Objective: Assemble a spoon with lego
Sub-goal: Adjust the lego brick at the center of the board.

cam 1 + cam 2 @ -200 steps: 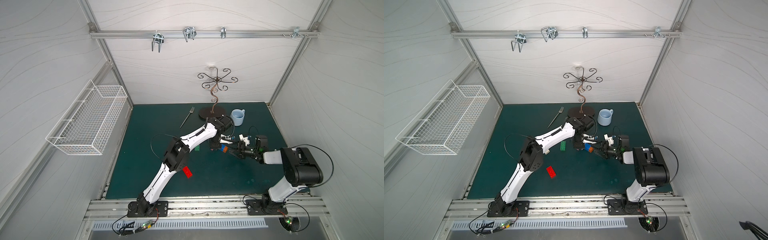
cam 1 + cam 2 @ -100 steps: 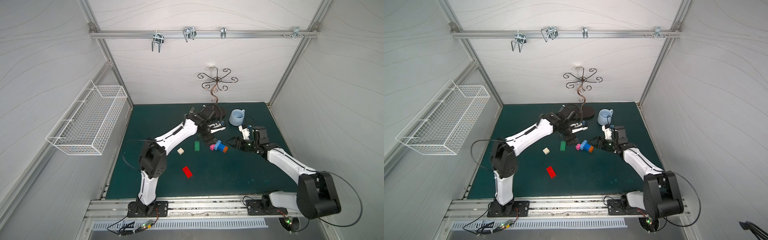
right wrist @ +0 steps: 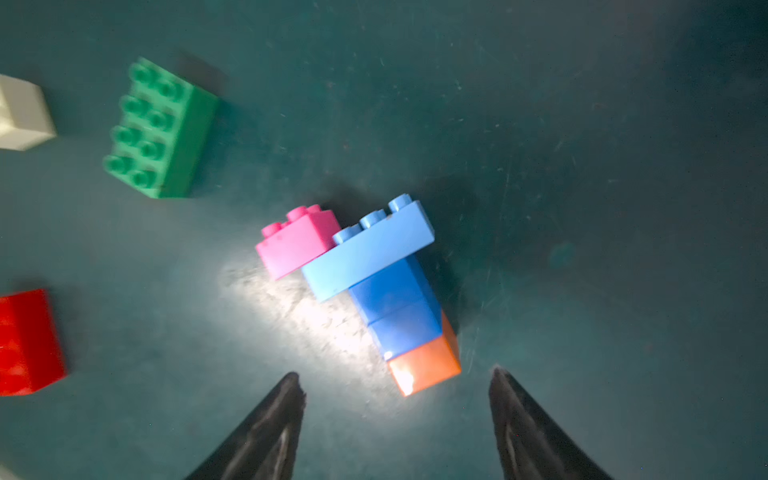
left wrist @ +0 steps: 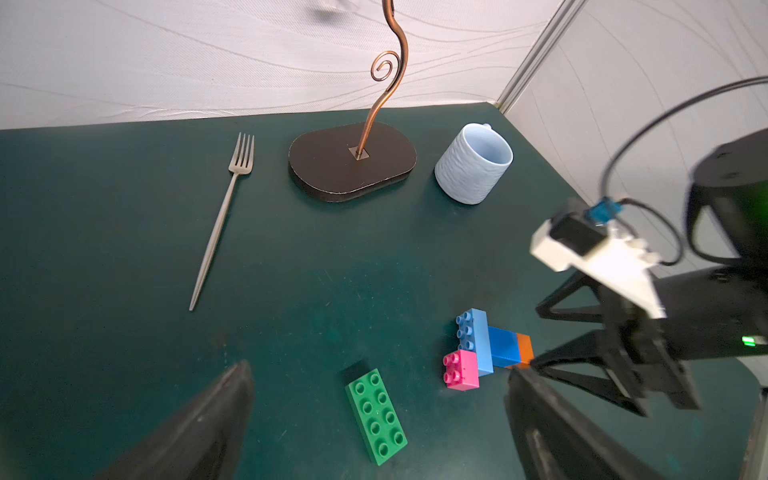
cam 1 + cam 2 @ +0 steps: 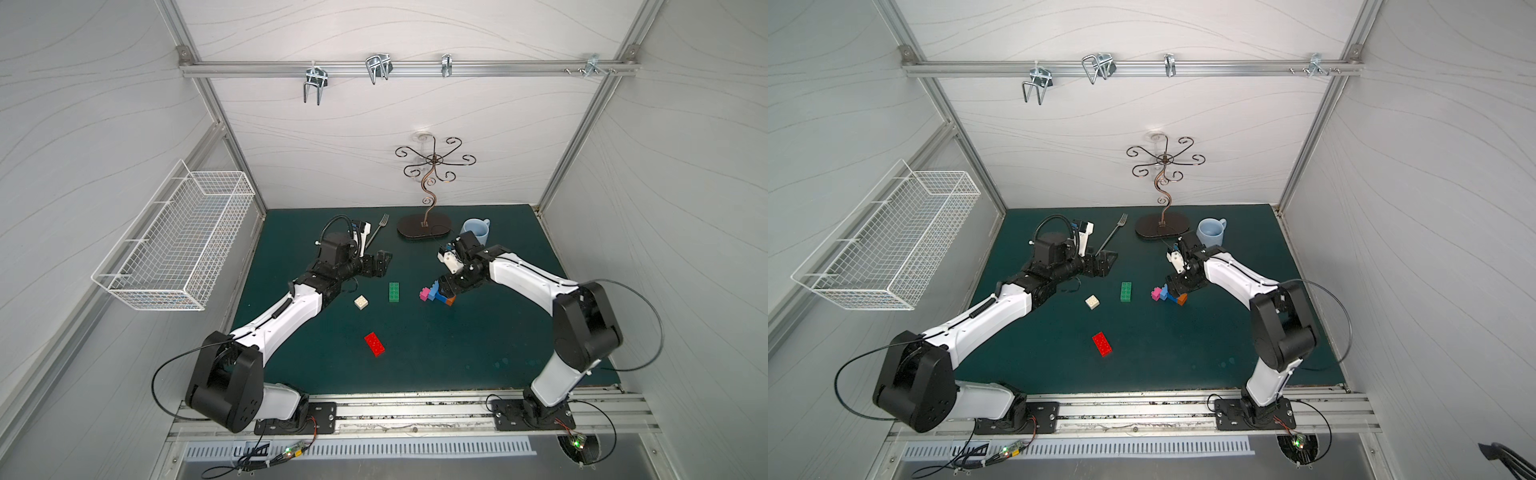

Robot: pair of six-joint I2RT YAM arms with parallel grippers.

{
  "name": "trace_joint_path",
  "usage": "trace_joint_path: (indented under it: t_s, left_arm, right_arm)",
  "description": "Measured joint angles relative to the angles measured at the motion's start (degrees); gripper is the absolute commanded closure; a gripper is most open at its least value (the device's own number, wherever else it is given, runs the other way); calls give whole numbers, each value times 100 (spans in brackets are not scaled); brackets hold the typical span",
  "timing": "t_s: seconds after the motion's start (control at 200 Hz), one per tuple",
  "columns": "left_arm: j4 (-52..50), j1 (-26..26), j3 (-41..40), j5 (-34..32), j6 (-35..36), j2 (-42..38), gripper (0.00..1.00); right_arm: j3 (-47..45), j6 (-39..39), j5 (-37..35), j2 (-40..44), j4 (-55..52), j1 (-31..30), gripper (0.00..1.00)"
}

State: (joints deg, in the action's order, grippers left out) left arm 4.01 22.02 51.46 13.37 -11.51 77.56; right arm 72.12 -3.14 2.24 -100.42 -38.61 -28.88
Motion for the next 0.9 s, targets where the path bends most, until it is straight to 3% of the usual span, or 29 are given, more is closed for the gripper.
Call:
trace_joint_path:
  t_s: [0.285,0.5,0.685,0.9]
  left_arm:
    - [-72,0,-431,-374,-79,-157,0]
    - [-109,0,-566,-422,-83,-162,0]
    - [-118,0,-623,-422,-96,-166,0]
    - [-114,0,-693,-417,-101,-203,0]
  right_arm:
    - [511,-745,-658,-708,-455,-289,38]
    - [767,-938,-780,-1067,-505,-389,52]
    - [1001,-1043,-852,-1259,-540,-389,75]
    - [999,-1097,-868,-1259,-540,-389,82]
